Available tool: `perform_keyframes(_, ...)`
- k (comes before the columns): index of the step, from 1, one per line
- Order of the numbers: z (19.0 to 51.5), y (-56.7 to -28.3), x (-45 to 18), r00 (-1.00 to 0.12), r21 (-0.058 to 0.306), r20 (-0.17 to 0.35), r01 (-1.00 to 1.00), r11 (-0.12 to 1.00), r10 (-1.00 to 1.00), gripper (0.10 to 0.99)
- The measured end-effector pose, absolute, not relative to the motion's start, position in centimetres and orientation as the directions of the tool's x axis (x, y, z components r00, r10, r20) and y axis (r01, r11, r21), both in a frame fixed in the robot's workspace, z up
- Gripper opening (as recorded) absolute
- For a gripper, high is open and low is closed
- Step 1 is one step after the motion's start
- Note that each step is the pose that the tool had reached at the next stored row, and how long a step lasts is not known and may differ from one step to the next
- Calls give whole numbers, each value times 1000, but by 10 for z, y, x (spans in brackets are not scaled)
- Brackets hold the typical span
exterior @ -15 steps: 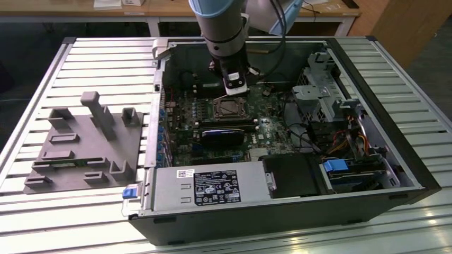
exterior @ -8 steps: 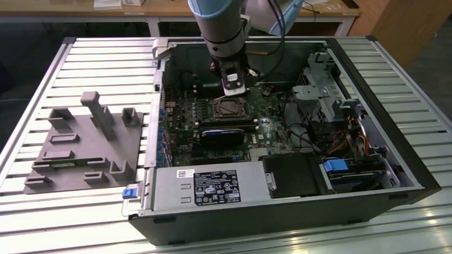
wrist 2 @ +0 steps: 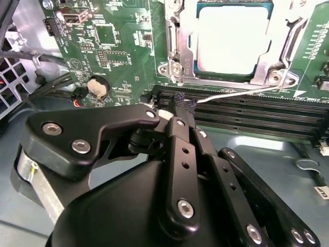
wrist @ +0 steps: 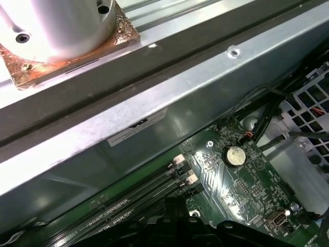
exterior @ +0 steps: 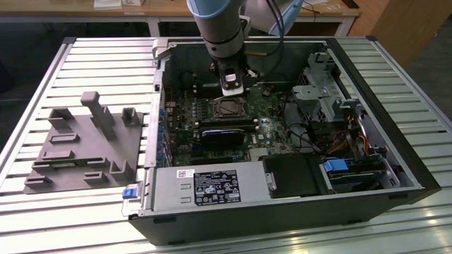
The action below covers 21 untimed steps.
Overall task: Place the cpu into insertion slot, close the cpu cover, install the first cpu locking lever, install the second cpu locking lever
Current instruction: 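Install the first cpu locking lever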
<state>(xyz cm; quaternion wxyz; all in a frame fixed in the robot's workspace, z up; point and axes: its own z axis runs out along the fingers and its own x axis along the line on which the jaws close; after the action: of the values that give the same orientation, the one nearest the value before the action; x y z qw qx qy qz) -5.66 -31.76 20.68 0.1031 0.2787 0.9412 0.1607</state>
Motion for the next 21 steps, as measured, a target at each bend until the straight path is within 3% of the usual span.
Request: perform_keyframes(21,202,-311,-63,-820,349,-114,496,795,561,102)
